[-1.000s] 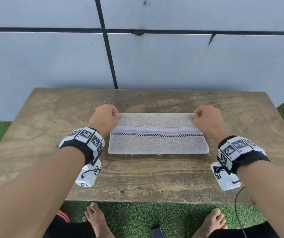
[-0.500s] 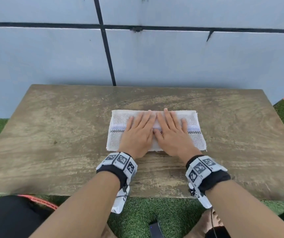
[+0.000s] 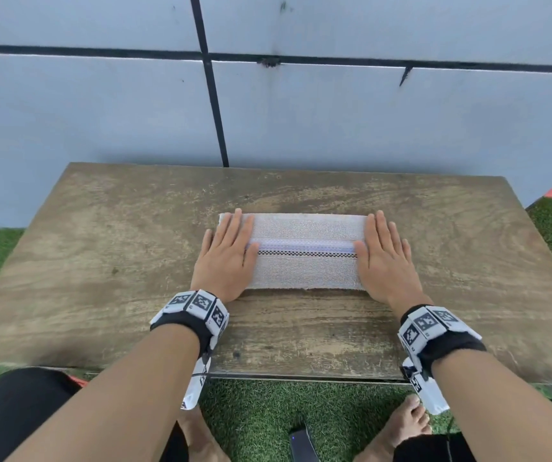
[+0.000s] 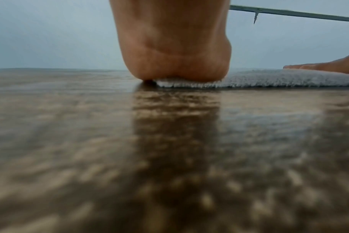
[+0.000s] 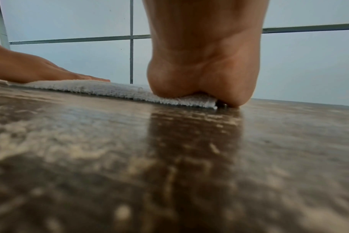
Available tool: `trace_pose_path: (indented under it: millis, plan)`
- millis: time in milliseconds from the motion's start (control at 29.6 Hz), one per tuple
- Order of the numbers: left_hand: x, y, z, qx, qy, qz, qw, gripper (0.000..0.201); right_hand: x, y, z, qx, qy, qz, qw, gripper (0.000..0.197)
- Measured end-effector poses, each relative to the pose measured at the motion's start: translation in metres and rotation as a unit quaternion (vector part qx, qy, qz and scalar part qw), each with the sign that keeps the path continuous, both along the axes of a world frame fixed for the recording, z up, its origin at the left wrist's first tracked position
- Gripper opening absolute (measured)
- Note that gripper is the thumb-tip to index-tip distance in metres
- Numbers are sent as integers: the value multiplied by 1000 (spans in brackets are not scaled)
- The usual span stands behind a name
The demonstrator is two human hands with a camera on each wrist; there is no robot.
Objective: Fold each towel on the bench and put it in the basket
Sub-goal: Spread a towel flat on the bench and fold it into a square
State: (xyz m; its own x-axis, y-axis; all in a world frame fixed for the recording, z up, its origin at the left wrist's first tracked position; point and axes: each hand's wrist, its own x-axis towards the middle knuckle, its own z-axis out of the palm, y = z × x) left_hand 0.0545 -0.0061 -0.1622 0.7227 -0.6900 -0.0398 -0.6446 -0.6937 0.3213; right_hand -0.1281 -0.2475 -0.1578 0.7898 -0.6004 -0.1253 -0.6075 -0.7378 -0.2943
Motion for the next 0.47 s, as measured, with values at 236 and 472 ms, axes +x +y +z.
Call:
trace_pose_path:
  millis: [236,472]
  plan:
    - [-19,-13,15,29,-49,72,996,61,14,20,22,-70,49,5,996,63]
    - [-79,-28,6,59,-5,-102,993,60,21,71,11,-6,40,151,988,56]
